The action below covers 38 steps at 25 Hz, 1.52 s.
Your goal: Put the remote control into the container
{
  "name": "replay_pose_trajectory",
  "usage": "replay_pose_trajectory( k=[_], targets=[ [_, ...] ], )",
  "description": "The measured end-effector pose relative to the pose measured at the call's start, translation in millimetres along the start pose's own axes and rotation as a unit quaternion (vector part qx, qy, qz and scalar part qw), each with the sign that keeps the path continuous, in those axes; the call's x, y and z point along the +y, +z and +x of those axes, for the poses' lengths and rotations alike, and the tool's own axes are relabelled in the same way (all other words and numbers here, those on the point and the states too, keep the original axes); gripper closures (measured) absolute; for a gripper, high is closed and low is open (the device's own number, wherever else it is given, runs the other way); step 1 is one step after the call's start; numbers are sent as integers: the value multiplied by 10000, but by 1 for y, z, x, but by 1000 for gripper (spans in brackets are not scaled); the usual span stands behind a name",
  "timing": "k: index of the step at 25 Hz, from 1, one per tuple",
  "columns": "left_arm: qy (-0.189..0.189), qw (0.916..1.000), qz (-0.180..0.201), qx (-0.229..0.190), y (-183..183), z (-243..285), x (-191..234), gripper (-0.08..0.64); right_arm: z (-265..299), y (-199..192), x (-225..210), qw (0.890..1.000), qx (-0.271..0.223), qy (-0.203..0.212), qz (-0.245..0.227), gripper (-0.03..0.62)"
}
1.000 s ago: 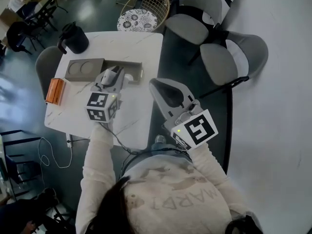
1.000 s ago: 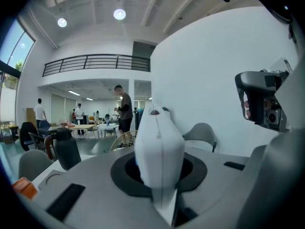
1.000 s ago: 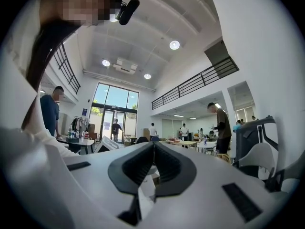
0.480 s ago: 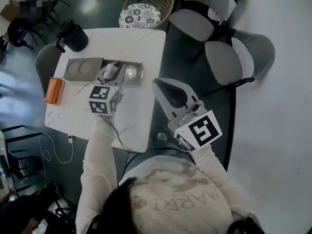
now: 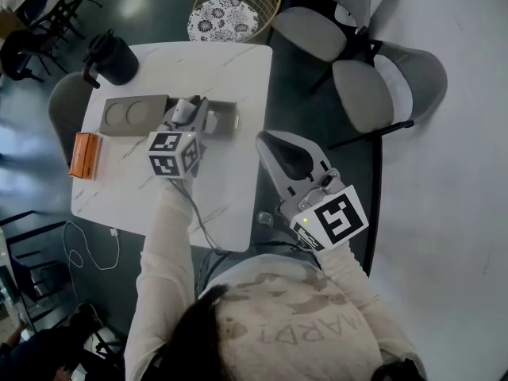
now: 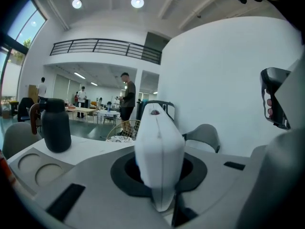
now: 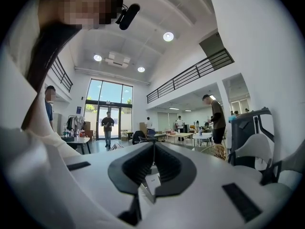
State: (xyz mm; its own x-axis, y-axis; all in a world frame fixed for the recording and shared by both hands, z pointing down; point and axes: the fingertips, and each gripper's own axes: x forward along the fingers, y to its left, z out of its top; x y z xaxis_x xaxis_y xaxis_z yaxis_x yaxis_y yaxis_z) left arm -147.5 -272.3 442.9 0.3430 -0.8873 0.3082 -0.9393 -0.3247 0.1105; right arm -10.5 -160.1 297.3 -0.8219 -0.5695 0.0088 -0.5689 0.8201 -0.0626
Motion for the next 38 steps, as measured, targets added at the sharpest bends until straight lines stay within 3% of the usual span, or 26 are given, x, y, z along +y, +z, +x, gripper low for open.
replay_pose_trajectory(
  k=[9, 18, 26, 31, 38],
  targets=[
    [-75, 9990, -441, -31, -16, 19, 20, 491, 15, -14, -3, 9996, 206, -211, 43, 572],
    [99, 9996, -242, 111, -24, 25, 41, 491, 25, -21, -5, 9991, 279, -300, 93, 572],
    [564, 9958, 643, 333, -25, 28, 52, 491, 28, -23, -5, 9989, 321, -333, 112, 572],
    [955, 9844, 1347, 601, -30, 31, 56, 491, 30, -25, -5, 9987, 338, -353, 118, 572],
    [1342, 9666, 1959, 963, -44, 38, 61, 491, 31, -27, -11, 9986, 358, -371, 149, 572]
  ],
)
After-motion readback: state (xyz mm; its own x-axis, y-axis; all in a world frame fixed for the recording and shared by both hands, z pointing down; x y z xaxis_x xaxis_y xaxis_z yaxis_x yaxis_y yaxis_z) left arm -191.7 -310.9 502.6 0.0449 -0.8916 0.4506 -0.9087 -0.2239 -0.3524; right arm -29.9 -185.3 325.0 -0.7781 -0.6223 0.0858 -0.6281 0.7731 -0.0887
